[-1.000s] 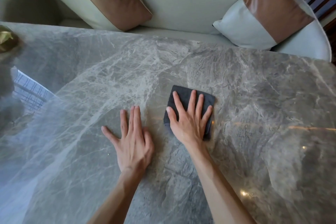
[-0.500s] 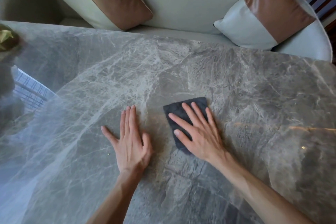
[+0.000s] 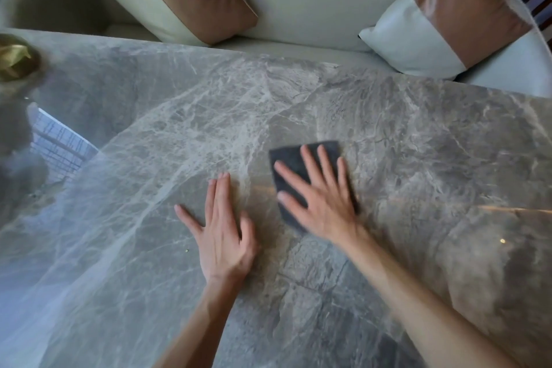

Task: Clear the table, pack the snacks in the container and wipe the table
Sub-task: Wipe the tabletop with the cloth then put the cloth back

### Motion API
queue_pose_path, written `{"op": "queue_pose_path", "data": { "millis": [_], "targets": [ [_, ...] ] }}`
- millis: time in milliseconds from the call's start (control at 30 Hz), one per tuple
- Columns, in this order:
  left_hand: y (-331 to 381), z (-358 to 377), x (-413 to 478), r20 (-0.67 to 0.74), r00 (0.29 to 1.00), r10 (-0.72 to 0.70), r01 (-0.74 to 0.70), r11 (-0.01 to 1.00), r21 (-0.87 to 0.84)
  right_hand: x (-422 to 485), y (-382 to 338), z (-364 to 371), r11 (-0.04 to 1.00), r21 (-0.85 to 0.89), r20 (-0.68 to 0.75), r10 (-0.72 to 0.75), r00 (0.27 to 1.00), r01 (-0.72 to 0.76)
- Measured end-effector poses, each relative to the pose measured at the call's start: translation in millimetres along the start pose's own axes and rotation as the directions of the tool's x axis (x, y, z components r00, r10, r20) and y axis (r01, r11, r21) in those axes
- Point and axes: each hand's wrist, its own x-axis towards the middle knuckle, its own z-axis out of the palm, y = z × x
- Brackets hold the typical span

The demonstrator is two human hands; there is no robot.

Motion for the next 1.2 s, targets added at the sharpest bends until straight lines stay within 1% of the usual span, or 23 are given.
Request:
{"op": "queue_pose_path", "data": {
  "millis": [67,133,167,233,300,367,400,467,533,600,667,767,800,833,933,967,1000,1033,1067,1100,1133,1167,1200],
  "targets": [
    [-1,1,0,0.003,1.000,-0.003,0.003,1.000,0.013,-51,2,8,0.995,-0.030,-0.012,-0.101,0.995,0.100],
    [0,2,2,0.022,1.000,-0.017,0.016,0.999,0.050,-75,31,5,0.994,-0.055,0.035,-0.097,0.995,0.098],
    [1,2,3,0.037,0.999,-0.024,0.022,0.997,0.072,-72,50,1,0.996,-0.079,0.055,-0.047,0.997,0.052],
    [4,0,3,0.062,0.997,-0.035,0.028,0.994,0.106,-39,78,-10,0.987,-0.084,0.071,0.141,0.987,-0.135],
    [4,0,4,0.074,0.996,-0.041,0.030,0.989,0.144,18,85,-19,0.939,0.005,0.084,0.342,0.936,-0.344],
    [4,1,5,0.085,0.995,-0.046,0.029,0.980,0.196,68,68,-18,0.915,0.054,0.125,0.391,0.912,-0.400],
    [4,1,6,0.090,0.995,-0.047,0.027,0.975,0.219,80,53,-16,0.929,0.068,0.139,0.354,0.925,-0.365],
    [5,2,7,0.105,0.993,-0.051,0.023,0.968,0.251,76,23,-10,0.973,0.066,0.114,0.212,0.971,-0.220],
    [5,2,7,0.112,0.992,-0.052,0.022,0.966,0.257,41,6,-4,0.999,-0.002,0.048,0.052,0.998,-0.052],
    [5,2,7,0.115,0.992,-0.058,0.026,0.965,0.262,2,8,-1,0.996,-0.064,-0.019,-0.061,0.998,0.059],
    [6,2,8,0.121,0.991,-0.065,0.030,0.962,0.270,-17,16,0,0.995,-0.063,-0.043,-0.085,0.995,0.082],
    [7,2,9,0.124,0.990,-0.072,0.035,0.959,0.281,-16,9,-3,0.998,0.060,-0.115,0.038,0.993,-0.032],
    [7,2,9,0.124,0.989,-0.075,0.037,0.958,0.283,-16,2,-2,0.993,0.109,-0.153,0.055,0.987,-0.039],
    [7,1,8,0.127,0.989,-0.076,0.037,0.959,0.282,-20,-2,-1,0.986,0.165,-0.183,0.036,0.982,-0.006],
    [6,0,8,0.132,0.988,-0.080,0.042,0.961,0.272,-41,4,-4,0.932,0.281,-0.214,-0.174,0.961,0.231],
    [7,0,8,0.137,0.987,-0.083,0.044,0.962,0.271,-48,13,-7,0.914,0.295,-0.207,-0.222,0.953,0.278],
    [8,0,8,0.142,0.986,-0.086,0.044,0.961,0.273,-53,22,-9,0.908,0.321,-0.202,-0.213,0.956,0.270],
    [9,-1,7,0.145,0.986,-0.087,0.044,0.960,0.276,-58,32,-12,0.898,0.400,-0.197,-0.111,0.974,0.183],
    [9,-1,7,0.147,0.985,-0.086,0.042,0.960,0.278,-61,42,-18,0.836,0.549,-0.176,0.106,0.979,0.008],
    [9,-1,7,0.148,0.985,-0.084,0.040,0.959,0.279,-61,57,-24,0.717,0.681,-0.164,0.345,0.924,-0.147],
    [9,-2,8,0.150,0.985,-0.086,0.040,0.959,0.281,-57,78,-31,0.607,0.760,-0.188,0.547,0.816,-0.232],
    [9,-2,8,0.153,0.984,-0.088,0.042,0.958,0.283,-51,104,-39,0.542,0.793,-0.219,0.680,0.700,-0.279],
    [9,-2,9,0.158,0.984,-0.088,0.041,0.958,0.284,-44,134,-46,0.509,0.801,-0.243,0.757,0.607,-0.315]
  ]
}}
